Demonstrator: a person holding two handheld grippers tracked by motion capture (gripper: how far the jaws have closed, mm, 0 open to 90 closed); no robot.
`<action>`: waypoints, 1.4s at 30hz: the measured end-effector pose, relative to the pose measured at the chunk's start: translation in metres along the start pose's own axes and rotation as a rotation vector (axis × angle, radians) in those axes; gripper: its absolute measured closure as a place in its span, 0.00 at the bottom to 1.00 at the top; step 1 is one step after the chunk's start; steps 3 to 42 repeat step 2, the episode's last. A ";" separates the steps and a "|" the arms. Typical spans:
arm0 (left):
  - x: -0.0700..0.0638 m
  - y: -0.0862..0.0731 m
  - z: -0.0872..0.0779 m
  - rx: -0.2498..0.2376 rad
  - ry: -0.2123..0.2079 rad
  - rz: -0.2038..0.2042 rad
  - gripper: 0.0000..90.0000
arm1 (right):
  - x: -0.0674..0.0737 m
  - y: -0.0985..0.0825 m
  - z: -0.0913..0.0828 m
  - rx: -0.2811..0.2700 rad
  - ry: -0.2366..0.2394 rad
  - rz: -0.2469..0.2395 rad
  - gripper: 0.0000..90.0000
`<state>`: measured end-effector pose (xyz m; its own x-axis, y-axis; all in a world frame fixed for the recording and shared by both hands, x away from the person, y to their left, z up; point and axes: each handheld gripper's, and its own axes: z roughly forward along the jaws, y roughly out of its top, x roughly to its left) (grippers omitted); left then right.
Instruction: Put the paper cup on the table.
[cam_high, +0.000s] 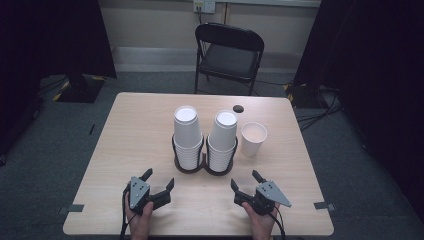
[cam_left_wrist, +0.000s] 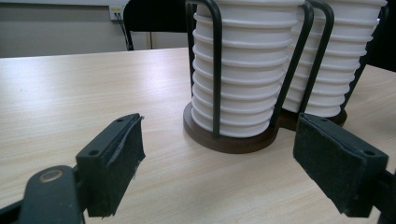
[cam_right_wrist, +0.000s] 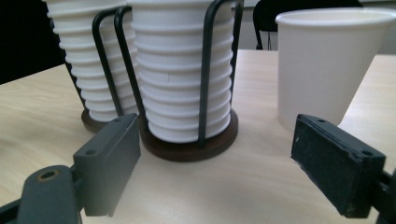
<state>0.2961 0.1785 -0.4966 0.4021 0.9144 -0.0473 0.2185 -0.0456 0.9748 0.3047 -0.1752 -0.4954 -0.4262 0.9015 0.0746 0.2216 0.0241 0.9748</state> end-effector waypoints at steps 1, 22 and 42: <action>0.000 0.000 0.000 -0.002 0.000 0.000 0.18 | 0.001 0.000 -0.001 -0.008 -0.005 -0.005 0.18; 0.000 0.000 0.000 0.001 0.004 -0.001 0.18 | 0.001 -0.001 -0.002 -0.012 -0.004 -0.006 0.17; 0.000 0.000 0.000 0.001 0.004 -0.001 0.18 | 0.001 -0.001 -0.002 -0.012 -0.004 -0.006 0.17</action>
